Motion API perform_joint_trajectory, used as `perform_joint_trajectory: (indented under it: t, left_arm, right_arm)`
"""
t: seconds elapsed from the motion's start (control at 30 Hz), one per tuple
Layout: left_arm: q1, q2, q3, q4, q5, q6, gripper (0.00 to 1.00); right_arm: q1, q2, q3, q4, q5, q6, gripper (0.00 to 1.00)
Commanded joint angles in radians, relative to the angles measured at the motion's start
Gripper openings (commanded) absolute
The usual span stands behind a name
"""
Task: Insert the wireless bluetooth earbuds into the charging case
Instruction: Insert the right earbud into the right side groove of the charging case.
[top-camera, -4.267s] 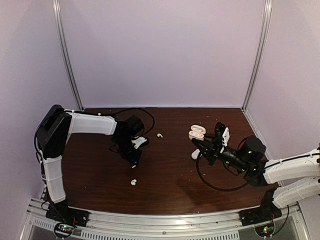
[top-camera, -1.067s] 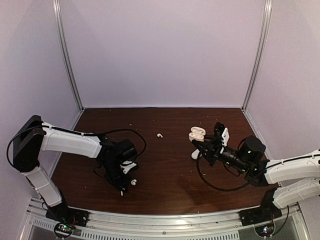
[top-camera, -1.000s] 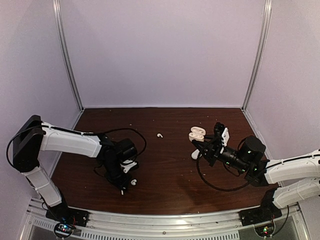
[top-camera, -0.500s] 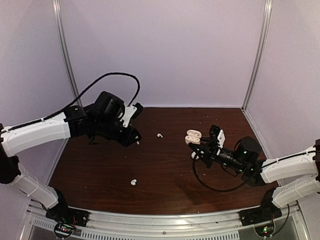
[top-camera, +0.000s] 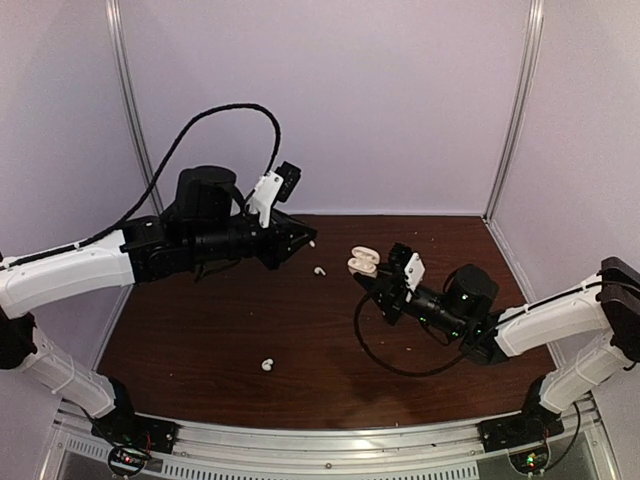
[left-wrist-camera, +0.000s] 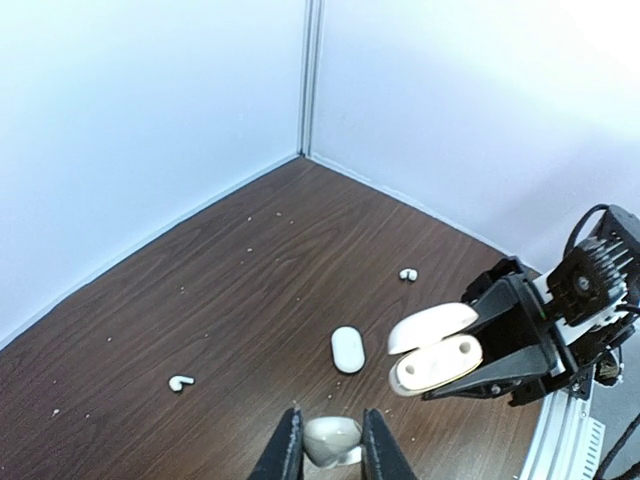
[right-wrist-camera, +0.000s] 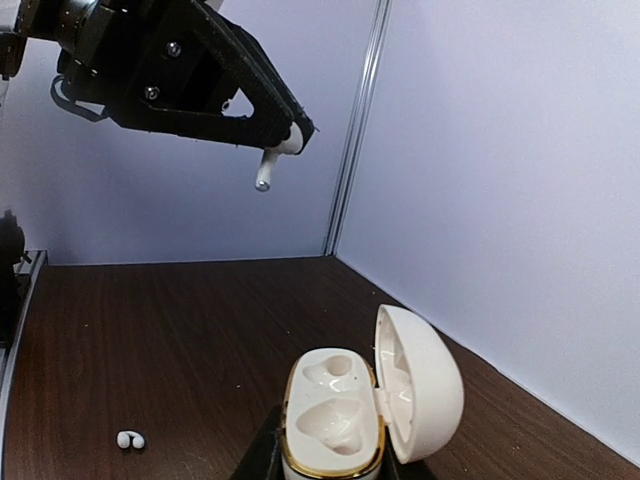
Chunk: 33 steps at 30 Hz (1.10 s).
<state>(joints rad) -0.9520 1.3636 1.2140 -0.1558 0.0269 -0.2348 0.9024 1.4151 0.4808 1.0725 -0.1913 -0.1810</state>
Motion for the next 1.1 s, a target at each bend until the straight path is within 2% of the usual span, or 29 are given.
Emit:
perform_joint_trajectory:
  t: [0.0, 0.33, 1.07]
  left_arm:
    - [-0.038, 0.022, -0.017, 0.179, 0.043, 0.053, 0.12]
    - [-0.072, 0.080, -0.005, 0.225, 0.091, 0.135, 0.12]
    - [-0.092, 0.139, 0.029, 0.216, 0.104, 0.163, 0.11]
  right_arm:
    - [0.014, 0.031, 0.056, 0.047, 0.012, -0.019, 0.00]
    - [0.028, 0.057, 0.105, 0.018, -0.042, 0.048, 0.00]
    - [0.050, 0.099, 0.165, -0.054, -0.047, 0.095, 0.00]
